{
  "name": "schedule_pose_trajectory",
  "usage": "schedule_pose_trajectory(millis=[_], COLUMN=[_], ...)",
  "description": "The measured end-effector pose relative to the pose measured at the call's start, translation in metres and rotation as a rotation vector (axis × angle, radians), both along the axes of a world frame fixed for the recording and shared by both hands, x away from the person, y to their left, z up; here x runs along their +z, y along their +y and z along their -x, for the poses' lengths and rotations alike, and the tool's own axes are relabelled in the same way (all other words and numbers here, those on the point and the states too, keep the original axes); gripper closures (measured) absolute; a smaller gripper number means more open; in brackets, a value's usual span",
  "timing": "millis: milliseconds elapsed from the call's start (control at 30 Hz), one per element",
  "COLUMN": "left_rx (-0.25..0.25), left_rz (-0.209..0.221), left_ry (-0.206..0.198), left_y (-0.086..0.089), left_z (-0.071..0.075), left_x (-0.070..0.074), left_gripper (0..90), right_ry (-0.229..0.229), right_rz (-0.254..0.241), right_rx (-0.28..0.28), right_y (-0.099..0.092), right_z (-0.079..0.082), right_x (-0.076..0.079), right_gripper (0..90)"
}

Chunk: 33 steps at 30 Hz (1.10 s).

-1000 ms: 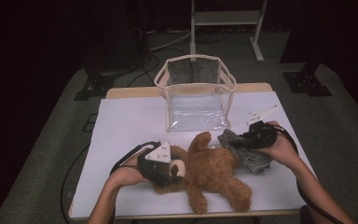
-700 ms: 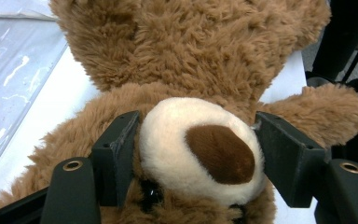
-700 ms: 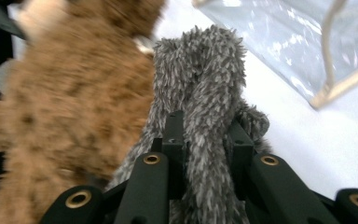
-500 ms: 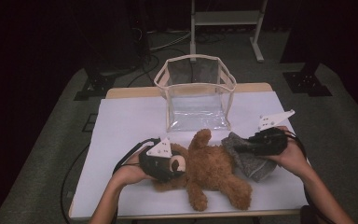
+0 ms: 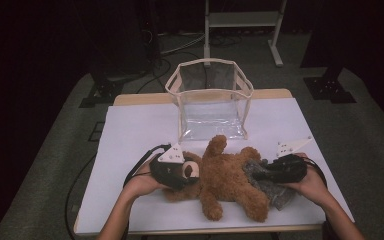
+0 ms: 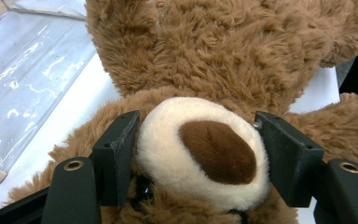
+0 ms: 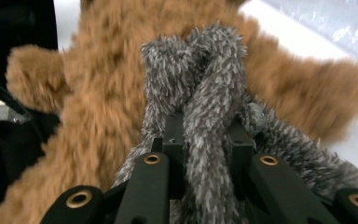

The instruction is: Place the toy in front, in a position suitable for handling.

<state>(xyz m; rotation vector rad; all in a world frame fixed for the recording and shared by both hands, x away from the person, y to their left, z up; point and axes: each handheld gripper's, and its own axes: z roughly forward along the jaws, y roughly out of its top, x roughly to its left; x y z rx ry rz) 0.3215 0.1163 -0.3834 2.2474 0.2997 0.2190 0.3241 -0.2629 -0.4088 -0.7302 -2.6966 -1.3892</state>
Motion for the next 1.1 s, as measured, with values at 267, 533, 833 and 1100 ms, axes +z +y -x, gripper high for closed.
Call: schedule_pose_trajectory(millis=[267,533,833,1100], left_rx=[0.018,0.022,0.027,0.031], left_rz=[0.003,0.001,-0.009,-0.019], left_ry=[0.000,-0.002,-0.008,-0.021], left_y=[0.000,-0.001,-0.003,-0.005], left_z=[-0.002,-0.001,-0.002,-0.001], left_x=[-0.001,-0.001,-0.001,-0.002], left_gripper=[32.9,32.9,32.3,31.7], right_ry=[-0.038,-0.008,-0.074,-0.117], right_rz=[-0.011,0.051,0.018,0.026], right_rx=[0.016,0.022,0.040,0.156], right_y=[0.002,0.005,0.005,0.050], right_z=[0.006,0.005,0.011,0.013], right_x=[0.017,-0.001,0.032,0.050], right_gripper=[74.5,74.6,74.6,74.5])
